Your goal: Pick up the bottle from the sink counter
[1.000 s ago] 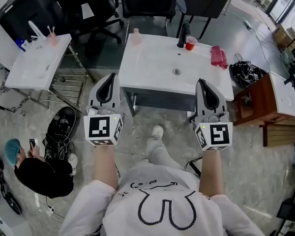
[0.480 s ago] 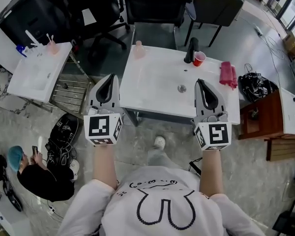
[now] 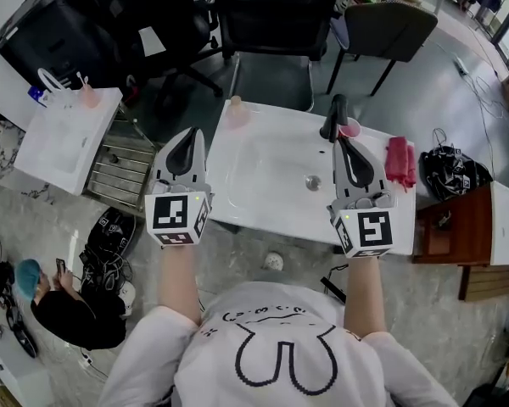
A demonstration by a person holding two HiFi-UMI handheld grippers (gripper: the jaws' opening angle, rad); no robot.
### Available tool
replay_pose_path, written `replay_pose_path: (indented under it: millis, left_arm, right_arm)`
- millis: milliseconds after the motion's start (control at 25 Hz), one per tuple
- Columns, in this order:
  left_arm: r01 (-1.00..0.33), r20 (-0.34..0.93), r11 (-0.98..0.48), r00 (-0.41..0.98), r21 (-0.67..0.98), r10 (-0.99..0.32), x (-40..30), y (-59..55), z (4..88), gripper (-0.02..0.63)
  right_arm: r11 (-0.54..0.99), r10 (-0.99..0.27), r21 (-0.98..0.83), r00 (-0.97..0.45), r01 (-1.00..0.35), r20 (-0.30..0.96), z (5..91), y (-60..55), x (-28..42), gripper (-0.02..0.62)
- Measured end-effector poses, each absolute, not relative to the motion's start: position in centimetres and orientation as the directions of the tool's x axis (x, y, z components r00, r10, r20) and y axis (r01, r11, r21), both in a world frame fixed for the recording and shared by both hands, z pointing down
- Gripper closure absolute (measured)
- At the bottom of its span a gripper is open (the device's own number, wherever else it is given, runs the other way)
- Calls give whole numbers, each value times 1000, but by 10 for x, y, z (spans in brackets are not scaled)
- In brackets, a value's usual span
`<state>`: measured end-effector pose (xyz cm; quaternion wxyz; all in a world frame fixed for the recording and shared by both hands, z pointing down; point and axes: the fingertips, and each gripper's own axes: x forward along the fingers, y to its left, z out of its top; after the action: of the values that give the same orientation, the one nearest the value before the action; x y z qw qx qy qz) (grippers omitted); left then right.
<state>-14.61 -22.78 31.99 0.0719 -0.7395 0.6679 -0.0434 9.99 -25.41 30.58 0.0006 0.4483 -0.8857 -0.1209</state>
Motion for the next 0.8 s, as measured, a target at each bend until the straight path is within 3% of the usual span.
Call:
replay_pose_path:
  millis: [120,320,440,520,800]
  left_arm:
    - [-982,-5,-119,121,-149,-993,-145,-243,327,578]
    - [-974,21,-172,171,-147,-985,-142,-257,339,394]
    - [-967,17,-213,212,-138,-977,-140,-265,344,231]
    - [-964,33,-229,226,-136,-973,-139,-271,349,201]
    - [-955,109,-259,245,-143,-963,-148,-291,375,198]
  right_arm:
    - [579,-790,201,-605,-790,-104,310,-270,100,565]
    - [599,-780,187,-620,-779,-86,322,-281,94,565]
    - [601,-781,175,-619,-780,-79,326,-286,92,565]
    - [599,-784,168,-616,-783,-74,328,-288,91,565]
    - [590,-798,153,-601,-793,-37,344,-295,85,565]
